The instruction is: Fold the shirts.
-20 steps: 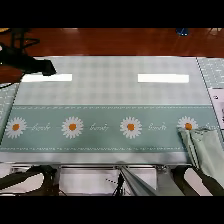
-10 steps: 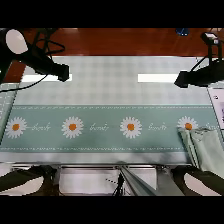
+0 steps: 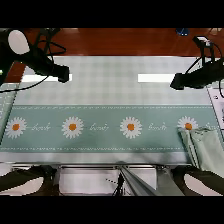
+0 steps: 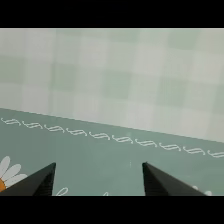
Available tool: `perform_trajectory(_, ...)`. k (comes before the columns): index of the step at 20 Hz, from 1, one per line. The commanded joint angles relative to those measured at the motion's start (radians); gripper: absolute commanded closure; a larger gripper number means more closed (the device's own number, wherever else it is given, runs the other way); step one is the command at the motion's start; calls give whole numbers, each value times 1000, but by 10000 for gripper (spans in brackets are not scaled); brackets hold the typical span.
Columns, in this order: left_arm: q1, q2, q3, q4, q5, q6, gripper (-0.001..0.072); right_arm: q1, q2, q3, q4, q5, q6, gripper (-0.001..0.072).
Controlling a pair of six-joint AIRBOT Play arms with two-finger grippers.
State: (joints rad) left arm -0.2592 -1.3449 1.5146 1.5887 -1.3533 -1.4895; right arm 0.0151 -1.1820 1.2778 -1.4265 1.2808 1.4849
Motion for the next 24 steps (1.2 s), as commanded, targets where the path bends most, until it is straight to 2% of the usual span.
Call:
perform_trajectory(1, -1, -7, 1, 0, -1, 0, -6, 1, -1, 1, 0, 1, 0, 97)
perform_trajectory(9, -1, -39, 1, -11, -1, 2, -6, 1, 0, 1, 0, -1, 0, 97)
perform_trajectory(15, 8, 27, -76, -101, 188, 13, -6, 1, 0, 1, 0, -1, 0, 97)
perform_trajectory(24, 8, 26, -78, -101, 195, 11, -6, 1, 0, 1, 0, -1, 0, 97)
